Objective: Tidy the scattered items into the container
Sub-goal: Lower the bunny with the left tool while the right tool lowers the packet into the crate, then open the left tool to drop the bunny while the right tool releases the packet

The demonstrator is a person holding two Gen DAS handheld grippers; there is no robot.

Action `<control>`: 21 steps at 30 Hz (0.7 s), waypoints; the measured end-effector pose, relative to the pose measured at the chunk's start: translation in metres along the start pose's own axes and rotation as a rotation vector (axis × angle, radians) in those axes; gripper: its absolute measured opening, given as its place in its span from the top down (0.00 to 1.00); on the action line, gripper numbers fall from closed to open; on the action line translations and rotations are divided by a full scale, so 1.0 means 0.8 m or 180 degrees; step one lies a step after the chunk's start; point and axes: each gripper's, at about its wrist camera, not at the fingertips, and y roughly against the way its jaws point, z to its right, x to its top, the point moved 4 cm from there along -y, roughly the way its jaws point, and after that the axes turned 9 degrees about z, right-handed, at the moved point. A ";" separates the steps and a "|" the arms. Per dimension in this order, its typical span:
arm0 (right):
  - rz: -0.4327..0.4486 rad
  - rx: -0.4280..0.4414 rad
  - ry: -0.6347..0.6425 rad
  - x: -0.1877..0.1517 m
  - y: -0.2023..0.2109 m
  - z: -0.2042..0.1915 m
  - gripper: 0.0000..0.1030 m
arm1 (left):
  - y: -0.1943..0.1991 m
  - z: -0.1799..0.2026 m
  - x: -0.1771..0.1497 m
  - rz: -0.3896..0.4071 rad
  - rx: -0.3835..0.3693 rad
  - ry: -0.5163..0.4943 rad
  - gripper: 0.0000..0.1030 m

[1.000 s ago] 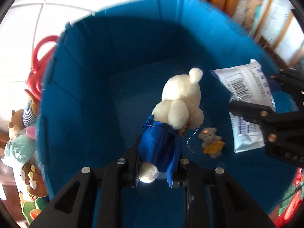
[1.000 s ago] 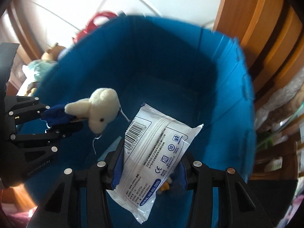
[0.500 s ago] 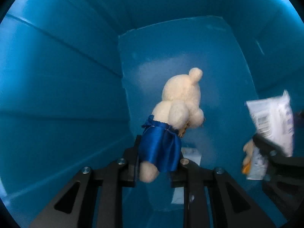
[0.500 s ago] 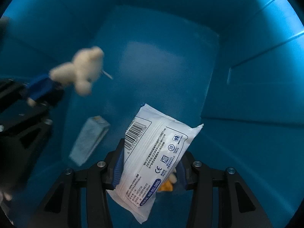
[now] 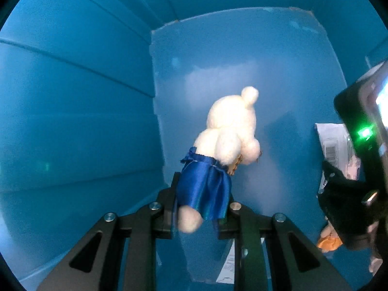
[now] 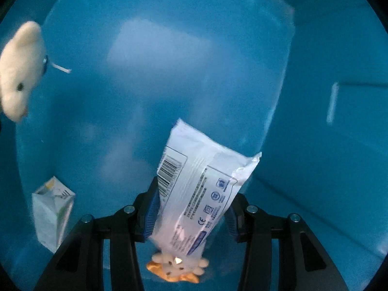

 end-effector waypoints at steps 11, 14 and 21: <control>-0.0036 0.0003 -0.0109 -0.004 0.007 0.015 0.54 | -0.010 0.015 0.000 -0.0038 -0.0034 -0.0134 0.50; -0.0022 0.0018 -0.0141 -0.004 0.013 0.019 0.50 | -0.010 0.016 0.006 0.0058 0.0020 -0.0204 0.32; 0.0031 0.0021 -0.0231 -0.003 0.031 0.031 0.39 | -0.001 0.011 0.000 0.0015 0.0016 -0.0085 0.31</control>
